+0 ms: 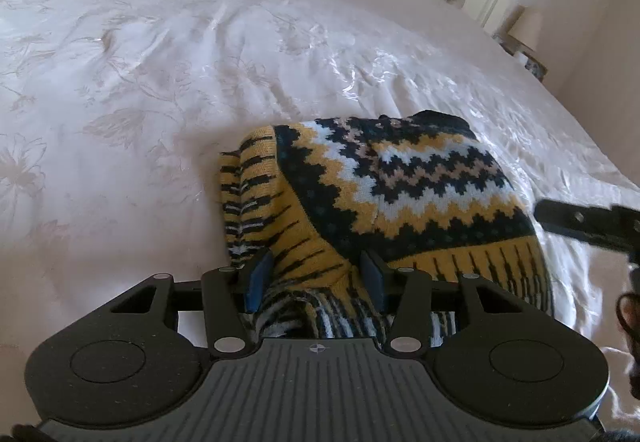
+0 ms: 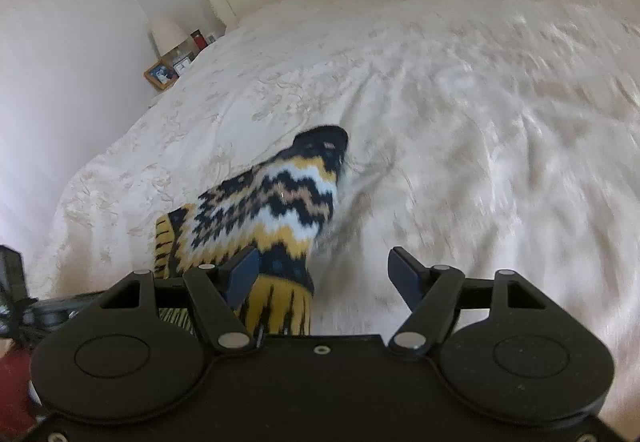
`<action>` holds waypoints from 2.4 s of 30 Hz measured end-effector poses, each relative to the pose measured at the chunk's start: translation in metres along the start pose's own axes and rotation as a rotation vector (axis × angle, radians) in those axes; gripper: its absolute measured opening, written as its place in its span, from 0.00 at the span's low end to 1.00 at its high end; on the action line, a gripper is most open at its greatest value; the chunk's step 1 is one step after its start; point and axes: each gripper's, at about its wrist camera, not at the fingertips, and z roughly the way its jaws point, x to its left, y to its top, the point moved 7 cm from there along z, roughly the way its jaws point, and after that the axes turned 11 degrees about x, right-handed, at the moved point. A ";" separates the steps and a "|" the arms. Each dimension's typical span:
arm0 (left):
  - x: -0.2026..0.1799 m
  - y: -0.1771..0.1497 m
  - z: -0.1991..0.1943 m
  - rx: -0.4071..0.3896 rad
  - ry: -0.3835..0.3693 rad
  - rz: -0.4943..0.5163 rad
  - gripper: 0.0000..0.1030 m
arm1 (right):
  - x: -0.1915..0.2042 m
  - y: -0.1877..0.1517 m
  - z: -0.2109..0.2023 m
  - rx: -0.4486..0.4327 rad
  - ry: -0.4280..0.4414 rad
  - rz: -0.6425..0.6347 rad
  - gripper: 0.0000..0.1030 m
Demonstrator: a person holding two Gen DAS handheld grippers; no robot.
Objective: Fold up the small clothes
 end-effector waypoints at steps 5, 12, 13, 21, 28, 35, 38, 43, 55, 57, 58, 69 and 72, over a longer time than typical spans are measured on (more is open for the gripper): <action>0.001 0.000 0.000 -0.008 -0.007 -0.008 0.46 | 0.007 0.014 0.035 0.017 -0.089 -0.105 0.72; -0.001 0.000 0.001 -0.012 0.004 -0.003 0.46 | 0.001 0.012 0.077 0.055 -0.175 -0.173 0.82; -0.002 0.000 0.001 -0.013 0.007 -0.001 0.47 | 0.001 0.012 0.076 0.052 -0.178 -0.173 0.83; -0.008 -0.005 -0.002 -0.008 0.099 0.039 0.99 | 0.002 0.006 0.058 0.025 -0.204 -0.138 1.00; -0.007 -0.012 -0.015 -0.010 0.156 0.006 0.99 | 0.000 -0.011 0.036 0.014 -0.154 -0.060 1.00; -0.024 -0.014 -0.034 0.004 0.236 0.064 0.99 | 0.015 -0.018 0.007 0.028 -0.167 -0.076 1.00; -0.031 -0.020 -0.037 0.049 0.286 0.065 0.99 | 0.025 -0.024 -0.007 0.021 -0.173 -0.102 1.00; -0.037 -0.032 -0.044 0.090 0.315 0.047 0.99 | 0.036 -0.036 -0.026 0.010 -0.177 -0.121 1.00; -0.037 -0.050 -0.065 0.086 0.382 -0.002 0.98 | 0.047 -0.065 -0.050 0.000 -0.209 -0.132 0.99; -0.036 -0.052 -0.066 0.089 0.381 -0.008 0.98 | 0.050 -0.069 -0.052 0.000 -0.218 -0.142 0.99; -0.035 -0.054 -0.067 0.090 0.378 -0.012 0.98 | 0.051 -0.071 -0.052 0.001 -0.220 -0.145 0.99; -0.036 -0.071 -0.070 0.111 0.368 -0.023 0.98 | 0.060 -0.089 -0.053 0.043 -0.215 -0.168 0.99; -0.036 -0.074 -0.072 0.112 0.367 -0.025 0.98 | 0.059 -0.092 -0.054 0.050 -0.216 -0.158 0.99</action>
